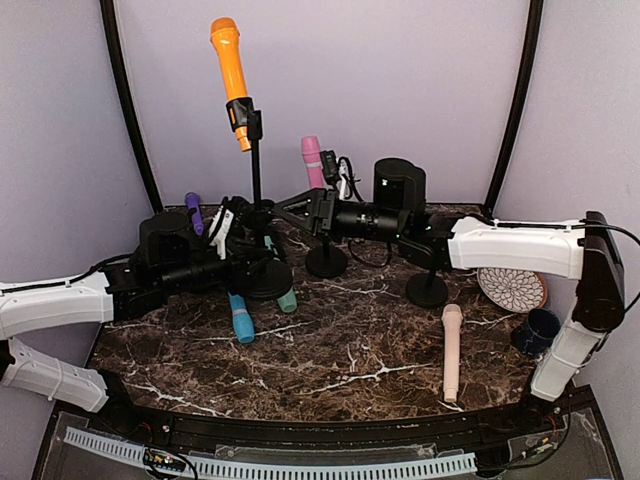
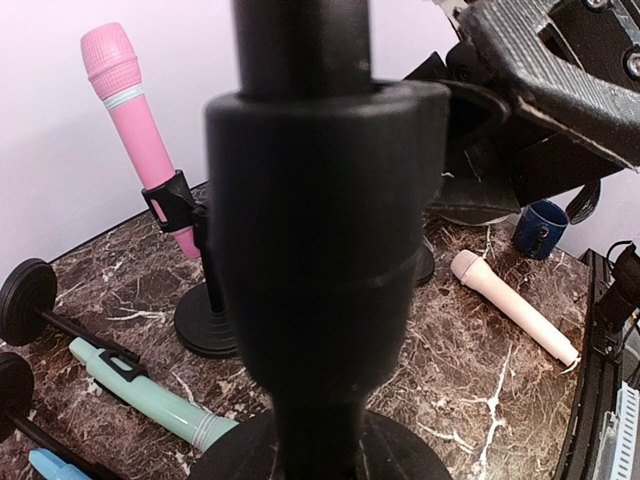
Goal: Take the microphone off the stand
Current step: Unscrew the knob on the stand of the microphone stand.
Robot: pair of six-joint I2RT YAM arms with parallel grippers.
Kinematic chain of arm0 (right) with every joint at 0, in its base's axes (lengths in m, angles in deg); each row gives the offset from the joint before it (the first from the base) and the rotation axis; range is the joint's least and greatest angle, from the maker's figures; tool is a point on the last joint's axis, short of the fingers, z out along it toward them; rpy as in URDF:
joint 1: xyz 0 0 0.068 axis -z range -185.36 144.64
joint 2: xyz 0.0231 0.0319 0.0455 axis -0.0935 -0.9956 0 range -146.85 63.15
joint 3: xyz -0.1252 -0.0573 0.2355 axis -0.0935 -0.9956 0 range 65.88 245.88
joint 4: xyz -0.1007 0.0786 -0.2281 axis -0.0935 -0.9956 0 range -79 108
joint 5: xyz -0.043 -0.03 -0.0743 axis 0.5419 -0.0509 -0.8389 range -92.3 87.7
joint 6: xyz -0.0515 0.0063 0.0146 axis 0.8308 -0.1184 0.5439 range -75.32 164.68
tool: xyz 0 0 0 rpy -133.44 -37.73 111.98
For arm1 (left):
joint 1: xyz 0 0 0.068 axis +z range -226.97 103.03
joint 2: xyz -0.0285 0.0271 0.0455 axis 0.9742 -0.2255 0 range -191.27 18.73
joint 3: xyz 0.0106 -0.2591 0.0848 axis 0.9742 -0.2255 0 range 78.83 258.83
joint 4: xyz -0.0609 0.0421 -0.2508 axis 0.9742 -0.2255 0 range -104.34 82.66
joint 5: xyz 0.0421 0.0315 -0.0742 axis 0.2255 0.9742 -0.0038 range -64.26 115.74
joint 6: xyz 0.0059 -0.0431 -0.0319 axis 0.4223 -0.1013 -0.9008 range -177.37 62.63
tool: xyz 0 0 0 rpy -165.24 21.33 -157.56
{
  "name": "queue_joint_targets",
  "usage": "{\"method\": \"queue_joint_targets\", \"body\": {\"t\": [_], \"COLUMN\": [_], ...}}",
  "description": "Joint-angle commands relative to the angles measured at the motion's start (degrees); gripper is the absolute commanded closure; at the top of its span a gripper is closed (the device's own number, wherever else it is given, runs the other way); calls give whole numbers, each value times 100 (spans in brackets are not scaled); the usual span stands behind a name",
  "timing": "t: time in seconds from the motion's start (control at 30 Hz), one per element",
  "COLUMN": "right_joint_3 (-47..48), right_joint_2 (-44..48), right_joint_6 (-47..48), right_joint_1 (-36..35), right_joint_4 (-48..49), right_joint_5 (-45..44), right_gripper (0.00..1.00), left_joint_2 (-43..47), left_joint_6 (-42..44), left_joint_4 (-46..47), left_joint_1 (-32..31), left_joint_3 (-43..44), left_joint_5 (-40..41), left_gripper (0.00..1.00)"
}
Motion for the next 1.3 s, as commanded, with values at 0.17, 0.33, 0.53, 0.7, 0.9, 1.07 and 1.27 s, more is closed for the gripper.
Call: {"method": "queue_joint_targets", "body": {"t": [0.17,0.33,0.53,0.7,0.9,1.07,1.27], "right_joint_3": [340,384,372,375,393,219,45], "right_joint_2": [-165,-191,-188,-134,-125,35,255], "right_joint_6": [128,171,339,673,1082,1914,2445], "right_joint_1": [-56,-63,-73,-73,-91,-166,-253], "right_joint_4": [377,425,646,702,608,402,347], "right_joint_5": [276,372,625,801,986,844,797], "right_gripper": [62,68,74,77,79,80,80], "left_joint_2": [281,285,272,257,251,246,228], "left_joint_6": [106,106,119,115,120,112,122], "left_joint_4": [778,781,759,758,754,745,729], "left_joint_1": [-34,-34,-34,-33,-34,-34,-34], "left_joint_3": [82,82,91,100,108,108,117], "left_joint_5": [-99,-98,-95,-114,-119,-121,-130], "left_gripper": [100,100,100,100,100,100,100]}}
